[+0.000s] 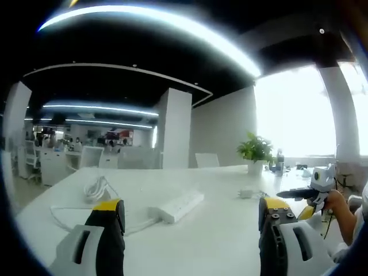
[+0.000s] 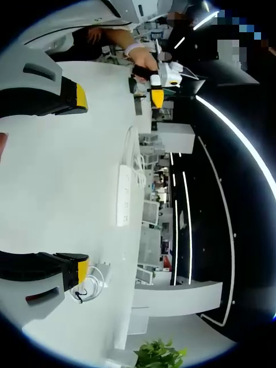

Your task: Straighten the power strip on the desk, plug the charger into it

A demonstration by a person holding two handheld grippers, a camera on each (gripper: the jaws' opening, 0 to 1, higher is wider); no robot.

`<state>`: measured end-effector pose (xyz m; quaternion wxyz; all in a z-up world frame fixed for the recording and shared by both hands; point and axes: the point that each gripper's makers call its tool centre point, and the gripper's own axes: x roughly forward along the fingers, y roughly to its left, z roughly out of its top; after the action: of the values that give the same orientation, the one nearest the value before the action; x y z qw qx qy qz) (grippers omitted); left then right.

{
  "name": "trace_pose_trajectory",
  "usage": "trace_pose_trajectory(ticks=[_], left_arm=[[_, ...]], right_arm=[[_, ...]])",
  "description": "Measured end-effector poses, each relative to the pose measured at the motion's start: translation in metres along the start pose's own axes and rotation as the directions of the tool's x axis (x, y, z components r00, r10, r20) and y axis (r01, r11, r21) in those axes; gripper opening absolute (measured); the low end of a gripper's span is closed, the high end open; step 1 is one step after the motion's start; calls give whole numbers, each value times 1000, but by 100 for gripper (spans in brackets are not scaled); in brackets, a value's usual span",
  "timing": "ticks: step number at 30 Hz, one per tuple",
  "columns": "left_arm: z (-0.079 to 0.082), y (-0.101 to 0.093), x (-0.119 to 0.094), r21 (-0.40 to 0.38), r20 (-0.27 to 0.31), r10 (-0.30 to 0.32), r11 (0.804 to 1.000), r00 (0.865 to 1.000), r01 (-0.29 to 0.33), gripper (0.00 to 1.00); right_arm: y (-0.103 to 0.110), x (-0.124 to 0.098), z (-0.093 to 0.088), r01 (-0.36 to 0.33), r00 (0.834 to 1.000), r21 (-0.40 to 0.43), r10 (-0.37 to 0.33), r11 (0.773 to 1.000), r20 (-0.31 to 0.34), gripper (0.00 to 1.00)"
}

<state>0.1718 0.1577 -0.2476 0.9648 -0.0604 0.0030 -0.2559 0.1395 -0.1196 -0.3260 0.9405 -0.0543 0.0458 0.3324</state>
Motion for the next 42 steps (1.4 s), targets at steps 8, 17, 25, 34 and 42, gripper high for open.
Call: trace_pose_trajectory(ticks=[8, 17, 25, 34, 42], left_arm=[[11, -1, 15, 26, 5, -10, 1000, 1000, 10, 100], [23, -5, 35, 40, 8, -27, 999, 1000, 26, 100], [30, -4, 48, 58, 19, -32, 998, 999, 31, 100], [31, 11, 63, 66, 3, -10, 998, 1000, 10, 100], [31, 19, 73, 61, -3, 5, 998, 1000, -5, 100]], right_arm=[[0, 0, 2, -2, 1000, -8, 2, 1000, 0, 100], [0, 1, 1, -4, 1000, -10, 4, 1000, -4, 100], [0, 1, 3, -7, 1000, -10, 7, 1000, 0, 100], [2, 3, 4, -13, 1000, -14, 13, 1000, -1, 100], [2, 3, 2, -13, 1000, -16, 13, 1000, -8, 100]])
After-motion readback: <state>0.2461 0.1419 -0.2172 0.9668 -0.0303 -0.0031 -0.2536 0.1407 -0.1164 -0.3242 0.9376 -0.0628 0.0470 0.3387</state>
